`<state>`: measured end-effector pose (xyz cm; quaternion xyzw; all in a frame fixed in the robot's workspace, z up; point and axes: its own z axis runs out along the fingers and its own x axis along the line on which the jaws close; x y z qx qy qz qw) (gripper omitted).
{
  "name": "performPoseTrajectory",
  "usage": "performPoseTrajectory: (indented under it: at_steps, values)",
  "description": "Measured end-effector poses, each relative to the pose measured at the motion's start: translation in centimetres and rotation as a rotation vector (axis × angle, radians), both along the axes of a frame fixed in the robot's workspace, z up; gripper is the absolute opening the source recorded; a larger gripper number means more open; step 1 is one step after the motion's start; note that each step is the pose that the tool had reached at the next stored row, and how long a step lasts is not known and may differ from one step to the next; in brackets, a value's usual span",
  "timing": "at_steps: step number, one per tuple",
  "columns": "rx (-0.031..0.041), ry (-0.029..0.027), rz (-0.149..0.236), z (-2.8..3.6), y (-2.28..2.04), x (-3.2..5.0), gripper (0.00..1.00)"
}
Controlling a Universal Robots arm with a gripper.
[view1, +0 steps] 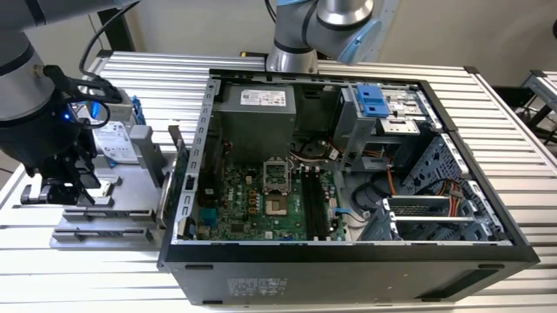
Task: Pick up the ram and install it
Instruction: 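Pick up the ram and move it above insertion slot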
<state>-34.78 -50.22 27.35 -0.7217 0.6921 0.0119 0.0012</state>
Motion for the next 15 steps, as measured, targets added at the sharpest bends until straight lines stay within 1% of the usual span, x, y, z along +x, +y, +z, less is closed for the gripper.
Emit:
performPoseTrajectory:
  at_steps: [1,3,5,8,10,15]
  values:
    - [0.0014,-0.0016,0.0,-0.33,0.0,0.0,1.0]
    - [0.0043,-0.0042,0.0,-0.6,-0.04,0.0,1.0]
    - [0.0083,-0.007,0.0,-0.88,-0.22,-0.03,1.0]
    - [0.011,-0.0071,0.0,-1.15,-0.78,-0.12,1.0]
    - [0.0113,-0.0072,0.0,-1.33,-0.94,-0.32,1.0]
    - [0.0112,-0.0072,-0.021,-1.92,-0.97,-0.72,1.0]
